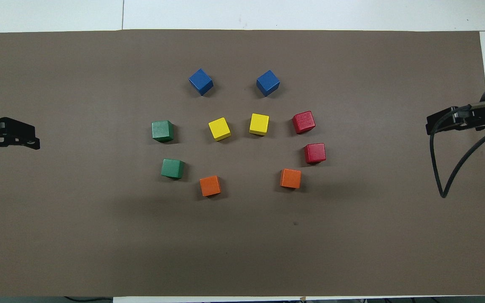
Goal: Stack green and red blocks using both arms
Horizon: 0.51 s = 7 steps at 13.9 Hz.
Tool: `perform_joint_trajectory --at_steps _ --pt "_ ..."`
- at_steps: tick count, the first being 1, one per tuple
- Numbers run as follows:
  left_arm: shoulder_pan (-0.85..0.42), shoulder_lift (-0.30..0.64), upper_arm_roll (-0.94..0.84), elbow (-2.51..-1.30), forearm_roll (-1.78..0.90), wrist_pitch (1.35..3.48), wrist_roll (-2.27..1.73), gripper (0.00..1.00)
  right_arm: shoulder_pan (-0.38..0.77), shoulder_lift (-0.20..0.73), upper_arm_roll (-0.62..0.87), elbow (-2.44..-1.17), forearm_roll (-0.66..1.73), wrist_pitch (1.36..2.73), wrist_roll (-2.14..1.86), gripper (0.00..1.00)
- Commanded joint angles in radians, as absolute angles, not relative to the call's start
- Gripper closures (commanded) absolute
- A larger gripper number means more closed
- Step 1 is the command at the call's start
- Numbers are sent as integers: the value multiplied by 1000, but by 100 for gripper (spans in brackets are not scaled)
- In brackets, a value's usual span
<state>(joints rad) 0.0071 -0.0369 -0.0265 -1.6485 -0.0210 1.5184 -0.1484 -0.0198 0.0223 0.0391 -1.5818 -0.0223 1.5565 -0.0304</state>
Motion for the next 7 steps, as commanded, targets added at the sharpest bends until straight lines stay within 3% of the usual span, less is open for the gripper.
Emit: perform_joint_trajectory --at_steps 1,7 --pt "5 -55 -20 -1666 -32 1536 -141 0 -29 25 43 -1575 -12 1542 -40 0" --pt "-6 -58 -23 -1681 -34 1558 -140 0 -29 25 43 -1575 -12 1542 -40 0"
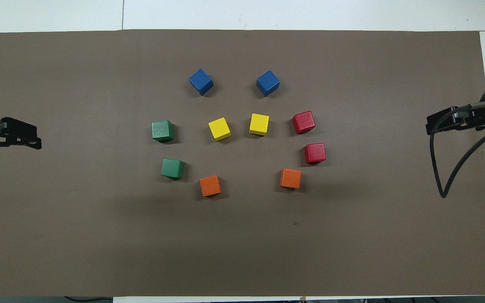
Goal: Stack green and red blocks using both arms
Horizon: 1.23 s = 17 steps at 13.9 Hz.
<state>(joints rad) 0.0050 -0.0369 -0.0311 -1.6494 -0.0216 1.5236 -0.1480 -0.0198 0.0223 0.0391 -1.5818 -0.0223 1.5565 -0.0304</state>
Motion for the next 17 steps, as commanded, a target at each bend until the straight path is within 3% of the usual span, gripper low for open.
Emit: perform_joint_trajectory --at_steps 1,6,11,14,17 --pt "-6 -58 -25 -1684 -37 1566 -138 0 -34 25 43 -1575 -12 1542 -40 0" --pt "-113 -100 -31 -1856 -86 1754 -144 0 -34 25 43 -1577 -12 1542 -40 0" --pt "-310 -15 -29 -2020 -97 1984 -137 0 -14 20 55 -1603 -11 1566 24 0" --pt "-360 -11 -31 -2152 -97 2155 -137 0 81 26 57 -1630 -9 1618 158 0" --pt "-374 52 -29 -2160 -97 2216 -137 0 161 44 57 -1673 -9 1689 239 0"
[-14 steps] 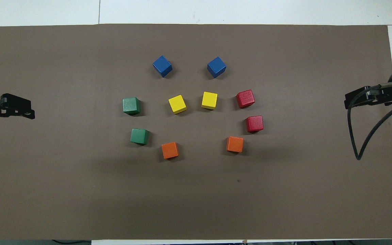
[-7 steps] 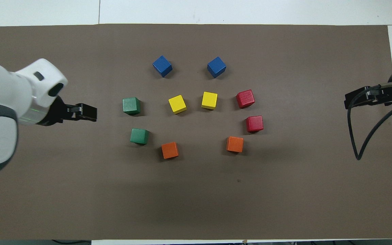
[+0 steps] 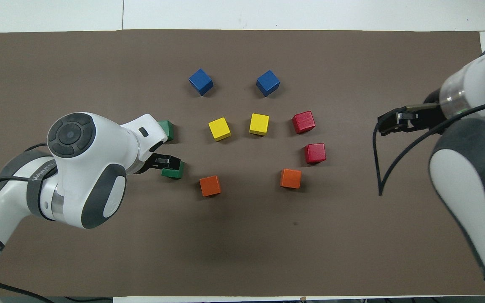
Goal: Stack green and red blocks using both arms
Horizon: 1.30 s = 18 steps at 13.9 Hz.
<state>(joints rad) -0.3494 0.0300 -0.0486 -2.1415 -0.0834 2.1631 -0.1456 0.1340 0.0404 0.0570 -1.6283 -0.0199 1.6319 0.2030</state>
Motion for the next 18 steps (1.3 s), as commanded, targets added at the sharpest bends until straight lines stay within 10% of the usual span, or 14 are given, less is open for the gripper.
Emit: perform_joint_trajectory --at_steps 1,18 --pt "-379 63 -29 -2161 -97 2229 -137 0 175 51 57 -1699 -9 1719 239 0" --pt "-443 172 -28 -2201 -97 2361 -114 0 267 158 58 -2049 -2 2252 302 0"
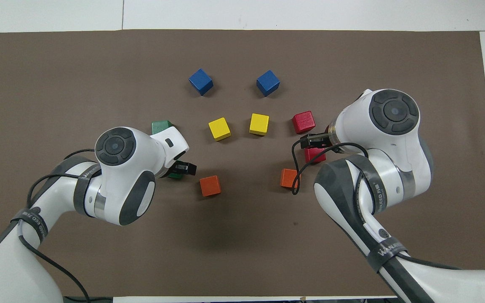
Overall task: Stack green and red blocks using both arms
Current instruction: 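Grasp a green block with the left gripper while the right gripper grasps red, then place green outward with the left gripper while the right gripper places red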
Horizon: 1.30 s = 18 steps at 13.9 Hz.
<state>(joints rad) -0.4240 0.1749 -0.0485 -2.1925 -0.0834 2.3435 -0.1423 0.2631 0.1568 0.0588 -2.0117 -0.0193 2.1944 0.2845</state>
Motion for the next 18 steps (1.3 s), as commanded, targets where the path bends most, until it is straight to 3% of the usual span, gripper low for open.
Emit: perform_joint_trajectory --at_steps 1,5,6,7,8,13,14,15,16,17,18 --pt "-442 172 -28 -2201 -97 2358 -107 0 265 163 58 -2059 -2 2264 301 0" --pt "-437 172 -26 -2198 -95 2347 -77 1 265 182 57 -2069 -2 2287 302 0" --pt "-434 172 -26 -2200 -95 2344 -66 17 265 196 58 -2072 -2 2298 302 0" --pt "-434 172 -26 -2200 -95 2341 -64 51 265 208 58 -2074 -2 2315 302 0" --pt "-433 170 -26 -2200 -95 2333 -63 100 265 219 58 -2075 -2 2327 302 0" --pt "-422 170 -26 -2188 -95 2315 -43 100 265 259 58 -2077 -2 2341 304 6" --pt "-417 166 -25 -2172 -95 2295 -46 100 265 264 58 -2077 -2 2353 304 20" --pt "-393 154 -25 -2146 -97 2243 -46 100 265 264 58 -2077 -2 2356 302 48" --pt "-356 128 -25 -2104 -97 2152 -46 100 265 262 58 -2077 -2 2346 295 89" --pt "-324 102 -23 -2054 -97 2049 -45 100 259 259 58 -2074 -2 2339 287 100" --pt "-283 62 -21 -2024 -97 1972 -48 100 247 252 57 -2063 -2 2317 269 100"
